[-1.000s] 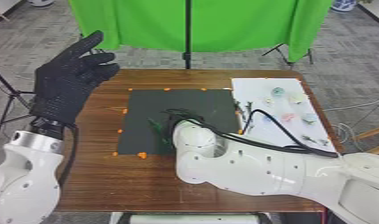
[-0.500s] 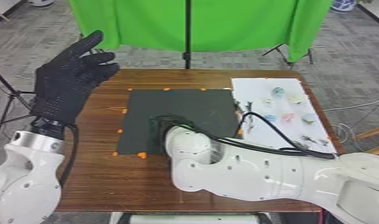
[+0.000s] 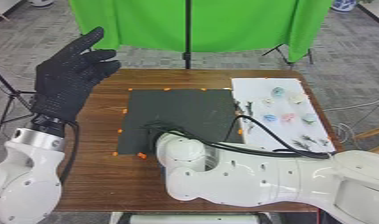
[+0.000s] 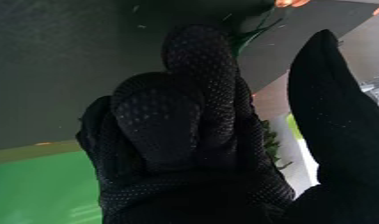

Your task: Arrange flowers

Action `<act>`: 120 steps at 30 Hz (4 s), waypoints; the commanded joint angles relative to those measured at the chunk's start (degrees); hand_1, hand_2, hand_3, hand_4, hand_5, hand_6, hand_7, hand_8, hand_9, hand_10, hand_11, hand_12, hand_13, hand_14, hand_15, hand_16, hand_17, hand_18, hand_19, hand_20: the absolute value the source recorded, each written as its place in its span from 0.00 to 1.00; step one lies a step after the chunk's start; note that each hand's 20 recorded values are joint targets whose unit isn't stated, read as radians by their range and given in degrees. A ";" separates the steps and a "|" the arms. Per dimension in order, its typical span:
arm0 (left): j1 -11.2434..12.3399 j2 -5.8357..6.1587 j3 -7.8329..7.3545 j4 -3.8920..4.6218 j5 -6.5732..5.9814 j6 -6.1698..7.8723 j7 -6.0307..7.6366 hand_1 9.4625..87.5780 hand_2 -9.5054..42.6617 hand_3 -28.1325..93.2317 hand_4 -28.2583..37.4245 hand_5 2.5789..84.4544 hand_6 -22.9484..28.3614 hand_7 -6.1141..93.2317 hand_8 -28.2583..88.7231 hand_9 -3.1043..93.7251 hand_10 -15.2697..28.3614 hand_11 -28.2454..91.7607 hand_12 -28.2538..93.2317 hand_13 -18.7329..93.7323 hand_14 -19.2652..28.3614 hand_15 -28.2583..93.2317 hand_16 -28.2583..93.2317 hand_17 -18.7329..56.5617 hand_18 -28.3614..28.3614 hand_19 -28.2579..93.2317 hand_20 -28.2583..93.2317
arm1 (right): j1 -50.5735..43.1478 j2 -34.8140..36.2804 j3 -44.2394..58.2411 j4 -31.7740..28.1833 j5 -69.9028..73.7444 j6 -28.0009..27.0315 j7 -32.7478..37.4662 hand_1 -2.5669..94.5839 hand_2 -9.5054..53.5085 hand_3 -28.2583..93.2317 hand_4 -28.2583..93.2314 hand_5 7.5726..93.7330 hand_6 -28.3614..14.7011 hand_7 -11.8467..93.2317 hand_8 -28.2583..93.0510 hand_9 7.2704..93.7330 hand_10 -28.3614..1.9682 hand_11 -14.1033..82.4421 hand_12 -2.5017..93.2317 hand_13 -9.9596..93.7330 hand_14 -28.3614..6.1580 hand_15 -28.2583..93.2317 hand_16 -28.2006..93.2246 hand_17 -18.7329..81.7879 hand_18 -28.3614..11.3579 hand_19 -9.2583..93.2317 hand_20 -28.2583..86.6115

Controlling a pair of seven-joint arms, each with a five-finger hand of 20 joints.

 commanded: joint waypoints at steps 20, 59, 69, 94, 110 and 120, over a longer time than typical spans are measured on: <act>22.03 -5.53 -12.87 -5.26 -0.41 5.27 1.66 0.17 0.32 0.89 0.09 0.41 0.61 0.21 0.15 0.40 0.85 0.52 0.33 0.40 1.00 0.74 0.13 0.18 0.94 0.74 0.44 | -17.10 22.84 21.55 -18.00 -15.74 4.68 1.00 0.38 0.11 0.81 0.05 0.75 0.51 0.25 0.14 0.88 0.40 0.49 0.22 0.88 0.48 0.73 0.37 0.69 0.16 1.00 0.47; 25.88 -7.41 -13.70 -6.29 -0.51 6.15 2.91 0.17 0.32 0.89 0.09 0.41 0.61 0.21 0.15 0.40 0.85 0.52 0.33 0.40 1.00 0.74 0.13 0.17 0.94 0.74 0.44 | -73.86 29.35 76.64 -25.91 -32.99 7.21 16.05 0.39 0.07 0.80 0.06 0.54 0.48 0.21 0.15 0.81 0.28 0.39 0.18 0.85 0.38 0.65 0.34 0.67 0.15 1.00 0.23; 25.75 -7.33 -13.22 -6.00 -0.64 6.17 3.34 0.17 0.32 0.89 0.09 0.41 0.61 0.21 0.15 0.40 0.85 0.52 0.33 0.40 1.00 0.74 0.13 0.17 0.94 0.73 0.44 | -73.42 31.81 76.10 -22.94 -31.16 7.04 15.32 0.40 0.05 0.81 0.06 0.52 0.54 0.20 0.15 0.80 0.29 0.39 0.18 0.85 0.39 0.65 0.34 0.67 0.16 1.00 0.23; 24.70 -6.87 -12.45 -5.53 -0.69 5.68 3.15 0.17 0.32 0.89 0.09 0.41 0.61 0.21 0.15 0.40 0.85 0.52 0.33 0.40 1.00 0.74 0.13 0.17 0.94 0.73 0.44 | -59.73 36.33 59.23 -14.25 -33.41 10.44 14.56 0.53 0.00 0.78 0.01 0.77 0.65 0.24 0.19 0.87 0.48 0.41 0.19 0.88 0.53 0.66 0.35 0.70 0.26 1.00 0.25; 26.16 -7.07 -13.99 -6.21 -0.65 6.18 3.43 0.17 0.32 0.89 0.09 0.41 0.61 0.21 0.15 0.40 0.85 0.52 0.33 0.40 1.00 0.74 0.13 0.17 0.94 0.73 0.44 | -50.43 39.52 51.17 -19.02 -38.65 15.84 11.87 0.60 0.00 0.76 0.00 0.94 0.68 0.26 0.26 0.99 0.61 0.39 0.26 0.96 0.65 0.65 0.39 0.77 0.33 1.00 0.35; 24.18 -6.78 -14.11 -6.33 -0.01 6.45 1.35 0.17 0.32 0.89 0.09 0.41 0.61 0.21 0.15 0.40 0.85 0.52 0.33 0.40 1.00 0.74 0.13 0.17 0.94 0.73 0.44 | -24.91 30.78 30.84 -19.60 -34.29 16.02 4.91 0.60 0.00 0.77 0.00 0.96 0.67 0.26 0.26 1.00 0.63 0.44 0.23 0.99 0.66 0.63 0.40 0.80 0.32 1.00 0.40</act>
